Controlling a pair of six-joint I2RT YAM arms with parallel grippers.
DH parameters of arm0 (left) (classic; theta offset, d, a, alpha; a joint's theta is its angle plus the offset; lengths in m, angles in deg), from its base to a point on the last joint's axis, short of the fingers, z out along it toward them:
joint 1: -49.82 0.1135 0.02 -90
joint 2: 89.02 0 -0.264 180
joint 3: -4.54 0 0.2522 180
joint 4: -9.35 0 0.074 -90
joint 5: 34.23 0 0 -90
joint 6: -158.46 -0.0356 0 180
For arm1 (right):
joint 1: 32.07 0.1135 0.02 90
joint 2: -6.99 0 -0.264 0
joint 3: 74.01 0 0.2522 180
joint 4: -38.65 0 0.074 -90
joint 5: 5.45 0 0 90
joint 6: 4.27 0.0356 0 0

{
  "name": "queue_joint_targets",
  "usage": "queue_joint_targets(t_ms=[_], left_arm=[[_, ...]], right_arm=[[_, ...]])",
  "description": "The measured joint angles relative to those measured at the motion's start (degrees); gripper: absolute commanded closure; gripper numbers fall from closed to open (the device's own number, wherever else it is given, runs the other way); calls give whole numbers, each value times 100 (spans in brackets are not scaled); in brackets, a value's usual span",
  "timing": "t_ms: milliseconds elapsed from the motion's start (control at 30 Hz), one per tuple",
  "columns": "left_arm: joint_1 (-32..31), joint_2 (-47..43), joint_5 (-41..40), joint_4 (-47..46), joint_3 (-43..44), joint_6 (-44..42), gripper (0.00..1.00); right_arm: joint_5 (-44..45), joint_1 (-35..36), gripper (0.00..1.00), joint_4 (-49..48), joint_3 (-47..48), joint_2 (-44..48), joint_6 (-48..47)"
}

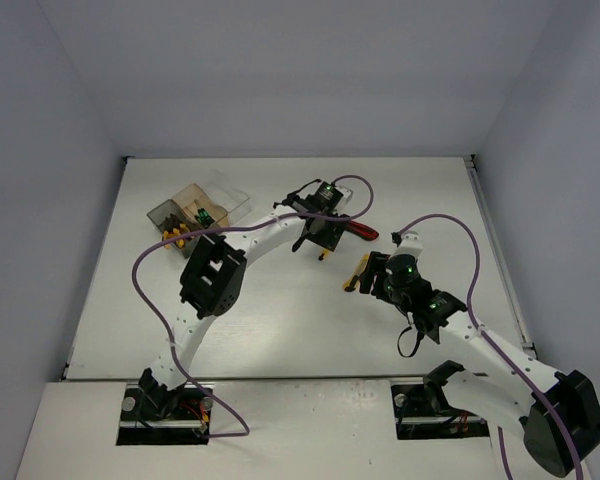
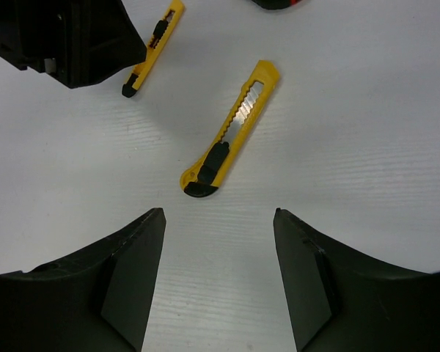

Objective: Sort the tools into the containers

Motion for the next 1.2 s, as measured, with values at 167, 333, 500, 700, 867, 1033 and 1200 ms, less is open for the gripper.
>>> queue_joint_targets(t_ms=[167,333,500,700,867,1033,1200], left_arm=[[-2,262,52,9,15,40,42],[-37,322,24,-10,14,75,66],[-68,318,7,-49,-14,141,100],[-82,197,-120,-165,-228,202,100],[-55,-223,-547,-50,-720,316,100],[404,-1085,-850,119,-999,785,100],[1635,-1881,-1018,0,-1041,1514,100]], right_arm=[[-38,0,42,4,-65,40,15],[-49,0,42,25,-88,40,33],[-63,-26,42,24,-88,40,79],[-84,-30,42,24,-88,40,103],[-90,-33,42,26,-88,38,103],[-94,-36,42,26,-88,40,103],[-108,-66,42,25,-88,40,102]])
